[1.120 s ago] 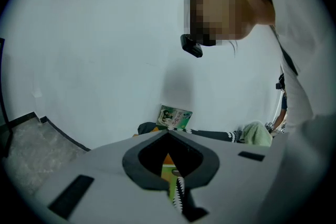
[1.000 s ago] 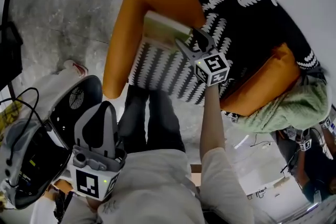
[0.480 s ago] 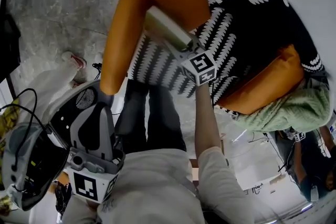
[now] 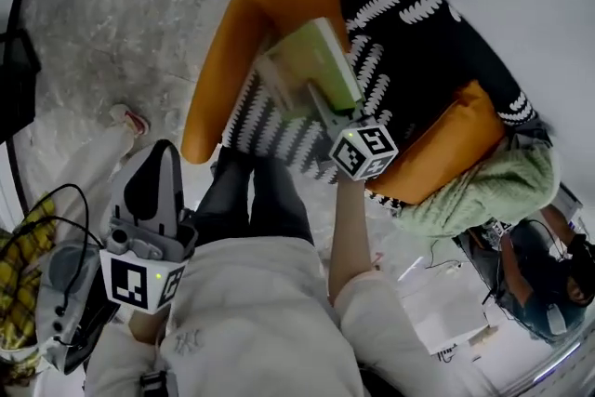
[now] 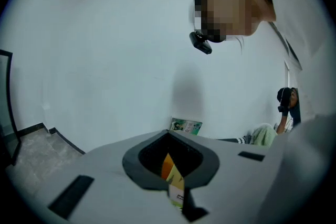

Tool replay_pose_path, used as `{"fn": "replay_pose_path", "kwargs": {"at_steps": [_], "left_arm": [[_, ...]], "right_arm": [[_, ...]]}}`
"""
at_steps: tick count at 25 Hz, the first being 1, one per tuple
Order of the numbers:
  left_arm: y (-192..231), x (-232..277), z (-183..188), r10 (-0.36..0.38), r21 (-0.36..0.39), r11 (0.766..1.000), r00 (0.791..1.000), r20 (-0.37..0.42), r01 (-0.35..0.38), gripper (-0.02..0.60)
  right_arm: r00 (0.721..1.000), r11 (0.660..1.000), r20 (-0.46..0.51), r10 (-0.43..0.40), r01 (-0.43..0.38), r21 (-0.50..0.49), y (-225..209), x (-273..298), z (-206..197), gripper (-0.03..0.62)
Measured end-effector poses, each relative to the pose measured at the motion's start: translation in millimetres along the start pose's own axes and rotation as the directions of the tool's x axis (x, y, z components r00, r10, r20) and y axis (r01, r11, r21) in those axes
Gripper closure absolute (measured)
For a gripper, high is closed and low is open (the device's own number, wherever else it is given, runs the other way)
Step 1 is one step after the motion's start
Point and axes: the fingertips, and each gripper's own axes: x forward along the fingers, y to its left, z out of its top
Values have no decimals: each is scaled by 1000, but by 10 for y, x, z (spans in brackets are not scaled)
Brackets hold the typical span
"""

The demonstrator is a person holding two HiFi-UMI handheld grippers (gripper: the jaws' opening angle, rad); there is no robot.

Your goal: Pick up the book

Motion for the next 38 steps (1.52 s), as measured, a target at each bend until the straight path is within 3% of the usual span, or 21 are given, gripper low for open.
{"fn": "replay_pose_path", "kwargs": {"at_steps": [4, 7, 11, 17, 24, 38], "left_arm": [[-68, -102, 395, -88, 41, 996, 993, 80, 85, 580], [-123, -207, 689, -151, 81, 987, 976, 155, 139, 580], [-125, -444, 971, -168, 82, 985, 964, 204, 154, 580], [20, -771, 1307, -156, 68, 987, 948, 279, 143, 580], [-65, -920, 1365, -178, 74, 984, 938, 296, 163, 580], [-335, -1073, 1358, -236, 61, 971, 911, 339, 230, 580]], "right_arm": [[990, 991, 134, -39, 21, 132, 324, -485, 539, 448], [978, 986, 204, -45, 10, 169, 584, -827, 845, 448], [960, 987, 272, -60, 17, 158, 1015, -1361, 1026, 448], [922, 992, 364, -129, 115, 61, 1575, -2008, 1250, 448], [888, 984, 424, -177, 162, 71, 1835, -2352, 1189, 448], [875, 979, 450, -177, 202, -7, 2096, -2514, 1051, 448]]}}
